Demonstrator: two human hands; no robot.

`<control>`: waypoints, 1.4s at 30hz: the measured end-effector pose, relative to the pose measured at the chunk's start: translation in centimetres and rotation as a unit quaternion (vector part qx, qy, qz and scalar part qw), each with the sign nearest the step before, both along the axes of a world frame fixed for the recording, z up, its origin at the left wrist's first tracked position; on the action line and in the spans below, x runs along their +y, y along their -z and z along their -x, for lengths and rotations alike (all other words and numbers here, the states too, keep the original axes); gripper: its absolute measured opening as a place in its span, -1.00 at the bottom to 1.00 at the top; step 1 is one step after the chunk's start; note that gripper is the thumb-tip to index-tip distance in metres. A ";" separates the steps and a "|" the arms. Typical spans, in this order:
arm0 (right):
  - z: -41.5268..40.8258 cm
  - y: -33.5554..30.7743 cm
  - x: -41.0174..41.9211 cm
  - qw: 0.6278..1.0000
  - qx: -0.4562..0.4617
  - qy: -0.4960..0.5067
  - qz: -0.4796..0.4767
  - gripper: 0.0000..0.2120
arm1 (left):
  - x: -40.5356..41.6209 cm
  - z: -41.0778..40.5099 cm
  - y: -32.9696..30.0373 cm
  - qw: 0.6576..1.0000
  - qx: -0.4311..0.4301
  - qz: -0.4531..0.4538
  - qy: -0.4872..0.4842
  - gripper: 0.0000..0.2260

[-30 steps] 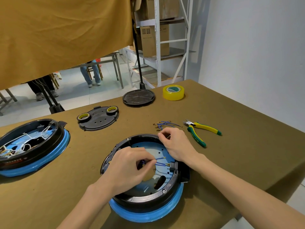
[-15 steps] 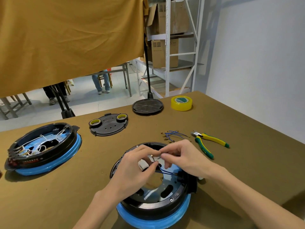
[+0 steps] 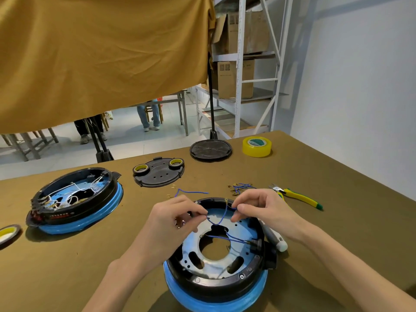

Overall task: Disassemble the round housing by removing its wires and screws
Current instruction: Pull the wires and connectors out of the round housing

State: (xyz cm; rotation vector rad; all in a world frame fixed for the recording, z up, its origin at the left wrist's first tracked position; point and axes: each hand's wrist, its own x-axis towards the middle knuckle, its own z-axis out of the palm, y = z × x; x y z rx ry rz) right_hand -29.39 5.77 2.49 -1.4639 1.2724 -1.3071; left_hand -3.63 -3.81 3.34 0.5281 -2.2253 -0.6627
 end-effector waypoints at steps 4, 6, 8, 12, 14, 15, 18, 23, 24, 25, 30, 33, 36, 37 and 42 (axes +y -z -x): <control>0.4 -1.1 0.1 0.999 0.040 0.005 -0.021 -0.91 | 0.1 0.1 -1.5 0.992 -0.049 0.111 0.015 -0.87; 0.3 -1.7 -0.3 0.998 0.049 0.029 -0.028 -0.84 | 0.0 0.4 -1.6 0.988 -0.086 0.131 0.019 -0.87; 0.1 -2.4 -0.9 0.995 0.070 0.052 -0.044 -0.74 | -0.3 0.7 -1.4 0.985 -0.112 0.128 0.022 -0.88; 0.1 -3.4 -1.6 0.988 0.105 -0.015 -0.110 -0.68 | -0.5 1.5 -0.9 0.983 -0.141 0.114 0.031 -0.89; 0.1 -3.4 -1.7 0.982 0.125 -0.059 -0.127 -0.73 | -0.7 1.5 -0.8 0.984 -0.145 0.103 0.031 -0.90; 0.2 -3.2 -1.8 0.982 0.130 -0.062 -0.124 -0.76 | -0.9 1.5 -0.8 0.984 -0.146 0.097 0.029 -0.90; 0.5 -2.6 -1.9 0.983 0.145 -0.051 -0.105 -0.83 | -1.3 1.4 -0.6 0.985 -0.142 0.091 0.027 -0.89; 1.4 -1.6 -2.1 0.990 0.110 -0.012 -0.086 -0.89 | -1.6 1.7 -0.4 0.990 -0.055 0.129 -0.010 -0.88; 1.6 -1.4 -2.1 0.993 0.089 0.002 -0.082 -0.90 | -1.7 1.8 -0.3 0.990 -0.036 0.132 -0.016 -0.88; 1.9 -1.3 -2.1 0.994 0.071 0.014 -0.076 -0.91 | -1.9 2.1 -0.2 0.991 -0.025 0.130 -0.018 -0.88; 2.6 -0.6 -2.6 0.994 0.041 0.085 -0.047 -0.93 | -2.6 4.1 1.0 0.997 -0.025 0.077 0.011 -0.81; 3.8 -0.2 -3.4 0.984 0.079 0.158 -0.019 -0.97 | -3.1 5.0 1.6 0.999 -0.024 0.033 0.001 -0.66; 5.8 0.3 -4.4 0.968 0.140 0.207 -0.008 -0.96 | -3.6 5.0 2.4 1.000 -0.020 0.012 -0.021 -0.55; 6.6 0.6 -4.8 0.964 0.154 0.217 -0.012 -0.96 | -3.8 4.7 2.7 0.999 -0.017 0.006 -0.035 -0.58; 9.9 1.7 -6.8 0.954 0.183 0.229 -0.058 -0.95 | -5.0 3.1 4.0 0.992 0.009 -0.060 -0.107 -0.68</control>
